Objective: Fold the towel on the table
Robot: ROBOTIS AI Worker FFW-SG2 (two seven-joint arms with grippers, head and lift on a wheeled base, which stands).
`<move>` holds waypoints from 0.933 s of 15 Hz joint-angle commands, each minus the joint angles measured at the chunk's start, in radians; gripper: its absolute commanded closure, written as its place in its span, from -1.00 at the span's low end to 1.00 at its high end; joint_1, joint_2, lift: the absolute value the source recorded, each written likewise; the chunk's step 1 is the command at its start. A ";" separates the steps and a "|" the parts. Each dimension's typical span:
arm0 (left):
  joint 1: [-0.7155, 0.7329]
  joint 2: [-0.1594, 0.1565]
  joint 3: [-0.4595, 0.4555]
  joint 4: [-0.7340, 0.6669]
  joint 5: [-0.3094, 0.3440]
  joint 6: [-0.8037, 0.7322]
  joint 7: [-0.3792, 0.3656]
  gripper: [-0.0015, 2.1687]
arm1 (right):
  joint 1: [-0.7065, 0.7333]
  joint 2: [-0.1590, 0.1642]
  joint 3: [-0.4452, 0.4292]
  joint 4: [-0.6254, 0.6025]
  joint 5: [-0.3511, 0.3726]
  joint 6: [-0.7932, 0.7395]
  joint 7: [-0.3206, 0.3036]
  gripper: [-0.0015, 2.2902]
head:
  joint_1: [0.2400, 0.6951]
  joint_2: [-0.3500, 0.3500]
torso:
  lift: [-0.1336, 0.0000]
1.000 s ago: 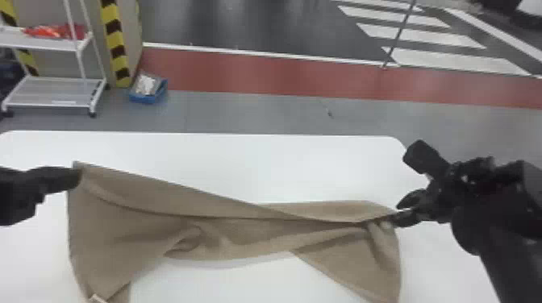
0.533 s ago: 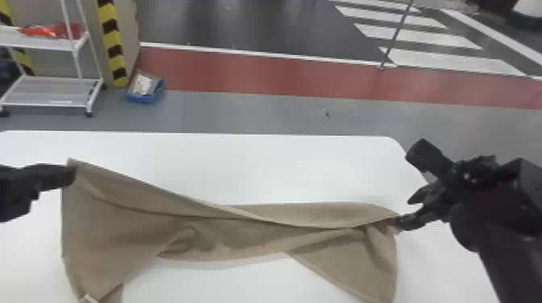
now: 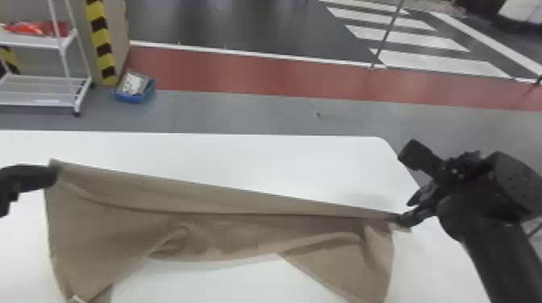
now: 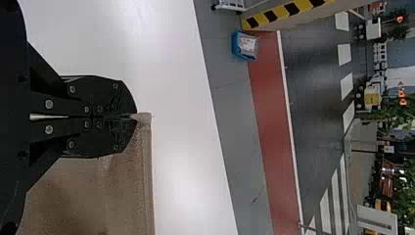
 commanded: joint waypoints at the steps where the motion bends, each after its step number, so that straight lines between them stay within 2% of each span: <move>1: -0.006 -0.003 0.013 0.008 0.007 -0.001 0.002 0.76 | -0.021 -0.006 0.000 0.041 0.008 -0.001 0.003 -0.40 | 1.00 -0.76 | -0.86; 2: -0.006 -0.003 0.016 0.008 0.009 -0.001 0.002 0.76 | -0.021 -0.006 0.000 0.049 0.008 -0.007 0.003 -0.19 | 1.00 -0.77 | -0.86; 4: -0.005 -0.003 0.020 0.008 0.012 -0.001 0.002 0.76 | -0.020 -0.006 -0.002 0.050 0.008 -0.035 0.003 0.44 | 1.00 -0.77 | -0.86; 5: -0.005 -0.003 0.021 0.007 0.012 -0.001 0.002 0.76 | -0.014 -0.006 -0.008 0.041 0.005 -0.056 0.003 0.56 | 1.00 -0.77 | -0.86; 6: -0.002 -0.003 0.024 0.007 0.013 -0.004 0.002 0.76 | -0.006 -0.008 -0.015 0.032 -0.001 -0.108 0.003 0.56 | 1.00 -0.77 | -0.86; 7: 0.000 -0.003 0.030 0.007 0.021 -0.004 0.002 0.76 | 0.000 -0.008 -0.028 0.020 -0.016 -0.139 0.003 0.75 | 1.00 -0.76 | -0.86; 8: 0.000 -0.003 0.039 0.007 0.027 -0.013 0.002 0.76 | 0.006 -0.008 -0.044 0.009 -0.024 -0.154 0.003 0.81 | 1.00 -0.75 | -0.86; 10: 0.002 -0.003 0.050 0.007 0.033 -0.019 0.002 0.76 | 0.018 -0.011 -0.072 -0.009 -0.039 -0.176 0.003 0.81 | 1.00 -0.73 | -0.86; 14: -0.008 -0.003 0.052 0.000 0.046 -0.022 0.026 0.76 | 0.052 -0.019 -0.181 -0.141 -0.133 -0.216 0.003 0.81 | 1.00 -0.72 | -0.86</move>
